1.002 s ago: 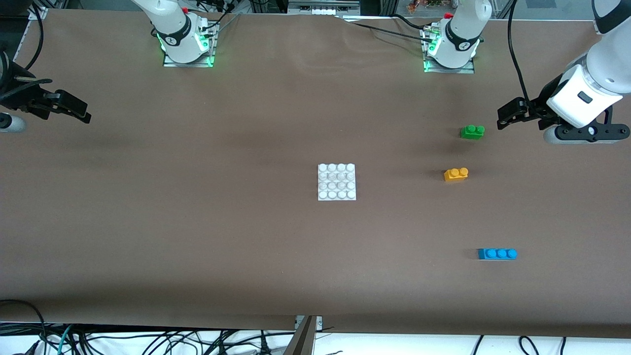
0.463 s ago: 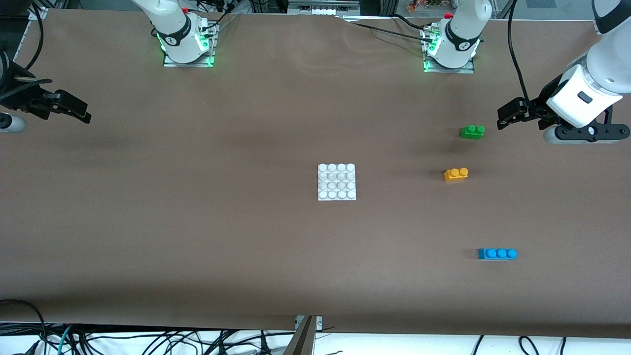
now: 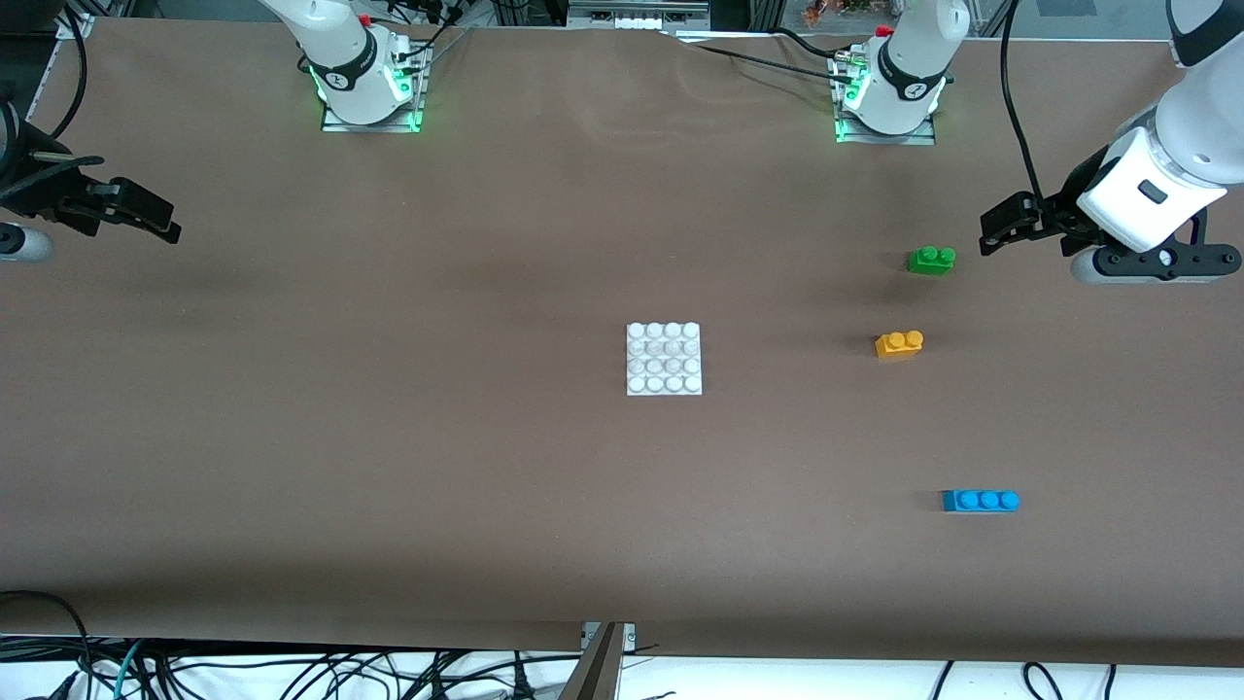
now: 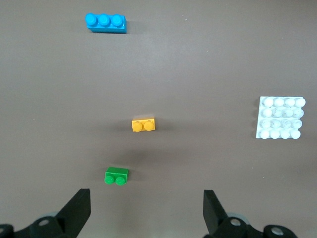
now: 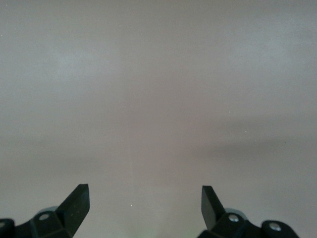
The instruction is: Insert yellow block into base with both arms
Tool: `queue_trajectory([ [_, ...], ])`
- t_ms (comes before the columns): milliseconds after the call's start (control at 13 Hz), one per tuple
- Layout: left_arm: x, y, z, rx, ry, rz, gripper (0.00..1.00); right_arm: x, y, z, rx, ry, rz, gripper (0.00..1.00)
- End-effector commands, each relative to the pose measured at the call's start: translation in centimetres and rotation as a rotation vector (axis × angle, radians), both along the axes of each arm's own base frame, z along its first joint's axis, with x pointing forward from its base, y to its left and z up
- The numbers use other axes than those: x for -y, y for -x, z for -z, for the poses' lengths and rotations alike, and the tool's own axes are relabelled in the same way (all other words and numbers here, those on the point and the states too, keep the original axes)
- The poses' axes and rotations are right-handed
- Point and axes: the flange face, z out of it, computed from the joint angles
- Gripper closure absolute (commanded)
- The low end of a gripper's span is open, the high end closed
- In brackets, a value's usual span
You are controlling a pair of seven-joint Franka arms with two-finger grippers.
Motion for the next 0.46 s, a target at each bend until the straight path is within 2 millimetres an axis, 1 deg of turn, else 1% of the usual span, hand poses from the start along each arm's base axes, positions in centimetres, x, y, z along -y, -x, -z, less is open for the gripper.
queue_trajectory([
  [0, -0.05, -0.02, -0.44, 0.007, -0.009, -0.008, 0.00, 0.07, 0.36, 0.09, -0.007, -0.020, 0.008, 0.00],
  [385, 0.29, -0.01, -0.52, 0.010, -0.009, -0.003, 0.00, 0.06, 0.25, 0.02, 0.002, -0.022, 0.007, 0.00],
])
